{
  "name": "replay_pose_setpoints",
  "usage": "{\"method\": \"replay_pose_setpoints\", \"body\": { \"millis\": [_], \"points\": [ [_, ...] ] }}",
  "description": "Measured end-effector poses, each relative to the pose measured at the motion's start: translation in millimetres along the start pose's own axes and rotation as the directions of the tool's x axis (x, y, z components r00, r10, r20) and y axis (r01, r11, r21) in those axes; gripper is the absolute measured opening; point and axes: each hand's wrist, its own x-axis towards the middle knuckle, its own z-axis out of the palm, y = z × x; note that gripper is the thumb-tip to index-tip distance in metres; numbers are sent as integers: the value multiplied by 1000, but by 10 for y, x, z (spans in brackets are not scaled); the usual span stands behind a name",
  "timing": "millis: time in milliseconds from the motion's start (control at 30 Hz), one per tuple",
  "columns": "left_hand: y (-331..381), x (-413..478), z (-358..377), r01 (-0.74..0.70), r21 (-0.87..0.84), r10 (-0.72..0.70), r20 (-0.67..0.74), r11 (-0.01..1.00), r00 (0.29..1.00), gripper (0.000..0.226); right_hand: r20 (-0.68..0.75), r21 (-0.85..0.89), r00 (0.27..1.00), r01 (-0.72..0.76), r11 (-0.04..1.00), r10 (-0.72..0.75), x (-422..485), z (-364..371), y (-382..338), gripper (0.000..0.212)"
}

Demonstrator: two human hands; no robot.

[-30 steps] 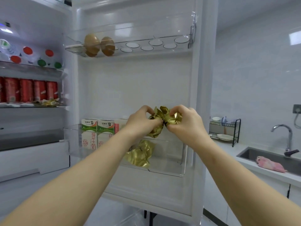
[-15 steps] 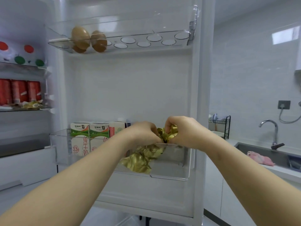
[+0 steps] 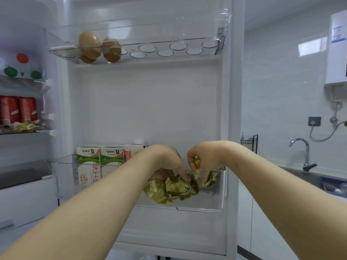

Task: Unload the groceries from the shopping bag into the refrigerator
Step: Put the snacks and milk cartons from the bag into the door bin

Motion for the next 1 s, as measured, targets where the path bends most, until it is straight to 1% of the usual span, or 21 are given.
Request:
{"method": "replay_pose_setpoints", "body": {
  "millis": [100, 167, 233, 433, 533, 633, 733, 800, 900, 1000],
  "points": [
    [4, 10, 1, -2, 23, 1, 24, 1000, 1000, 46, 48, 19, 999, -17, 1000, 16, 33, 8, -3, 25],
    [8, 8, -1, -8, 38, 7, 31, 999, 999, 43, 104, 48, 994, -43, 998, 38, 51, 7, 3, 28],
    [15, 7, -7, -12, 58, 10, 39, 998, 999, 43, 140, 69, 989, -61, 996, 51, 64, 5, 10, 27],
    [31, -20, 0, -3, 107, -4, 64, 994, 998, 42, 157, 97, 987, -59, 994, 44, 79, 9, 31, 25],
    [23, -80, 5, 3, 96, -8, 49, 995, 999, 39, 145, 137, 989, -50, 989, 30, 45, 19, 29, 23],
    [5, -125, -7, -21, 91, 19, 28, 996, 999, 33, 54, 216, 998, -37, 976, 26, 21, 70, 35, 20],
    [-41, -96, -16, -80, 63, 81, -15, 995, 997, 28, -61, 268, 996, -50, 962, 69, 44, 149, 36, 19],
    [-63, -72, -13, -120, 66, 124, -52, 991, 991, 25, -141, 272, 985, -59, 960, 101, 59, 192, 48, 16],
    [-77, -82, -10, -175, 96, 186, -129, 980, 974, 19, -317, 315, 939, -28, 949, 133, 46, 241, 70, 11],
    [-94, -124, -30, -218, 182, 262, -269, 959, 927, 15, -460, 394, 871, 28, 919, 171, -22, 266, 58, 14]
  ]
}}
